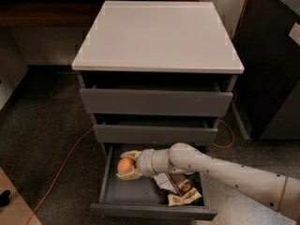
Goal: Pick orange from bottom drawer and place on counter
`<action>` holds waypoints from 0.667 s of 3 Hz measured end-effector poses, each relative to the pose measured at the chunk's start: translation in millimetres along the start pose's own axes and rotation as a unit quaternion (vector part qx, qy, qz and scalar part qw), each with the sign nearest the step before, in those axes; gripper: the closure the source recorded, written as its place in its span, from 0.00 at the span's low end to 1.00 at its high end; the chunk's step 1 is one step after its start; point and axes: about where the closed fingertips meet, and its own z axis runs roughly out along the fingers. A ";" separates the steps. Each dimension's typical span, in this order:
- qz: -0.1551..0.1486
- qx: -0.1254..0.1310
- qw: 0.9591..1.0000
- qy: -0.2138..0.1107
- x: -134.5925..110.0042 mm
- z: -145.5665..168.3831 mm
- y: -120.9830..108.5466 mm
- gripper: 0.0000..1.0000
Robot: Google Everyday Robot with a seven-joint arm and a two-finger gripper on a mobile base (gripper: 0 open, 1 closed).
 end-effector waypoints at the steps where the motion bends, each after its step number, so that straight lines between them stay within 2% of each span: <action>1: -0.013 -0.012 1.000 -0.007 -29.1 -18.5 -4.6 1.00; 2: -0.017 -0.025 0.999 -0.008 -53.5 -31.3 -9.2 1.00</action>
Offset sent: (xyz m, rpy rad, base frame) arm 0.0101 -0.0068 0.0991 0.0103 -0.0047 0.0926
